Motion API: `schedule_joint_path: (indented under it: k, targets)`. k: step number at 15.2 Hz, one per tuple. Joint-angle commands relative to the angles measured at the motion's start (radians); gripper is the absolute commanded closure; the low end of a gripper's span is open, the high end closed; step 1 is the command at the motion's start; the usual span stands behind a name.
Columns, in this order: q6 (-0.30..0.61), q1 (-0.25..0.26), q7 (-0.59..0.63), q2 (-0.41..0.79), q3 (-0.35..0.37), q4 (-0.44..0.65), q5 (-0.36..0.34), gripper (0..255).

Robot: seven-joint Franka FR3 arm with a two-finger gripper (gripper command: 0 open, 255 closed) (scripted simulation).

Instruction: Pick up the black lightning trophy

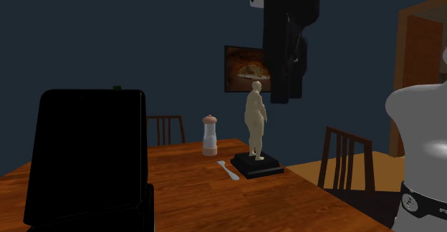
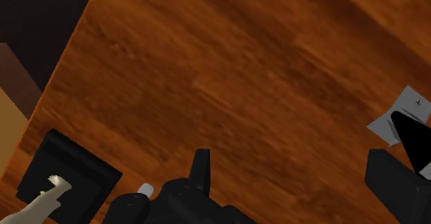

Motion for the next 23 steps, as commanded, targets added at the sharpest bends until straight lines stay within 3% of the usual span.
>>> schedule_joint_path:
  k: [1,5,10,17,23]
  targets:
    - [0.037,-0.013,0.086,0.074,0.043,0.043,-0.003,0]
    - [0.102,-0.037,0.254,0.227,0.118,0.133,-0.038,0]
    - [0.157,-0.046,0.478,0.442,0.184,0.280,-0.138,0]
    - [0.163,0.028,0.764,0.758,0.180,0.555,-0.314,0]
    - [0.222,0.034,0.774,0.781,0.171,0.515,-0.329,0]
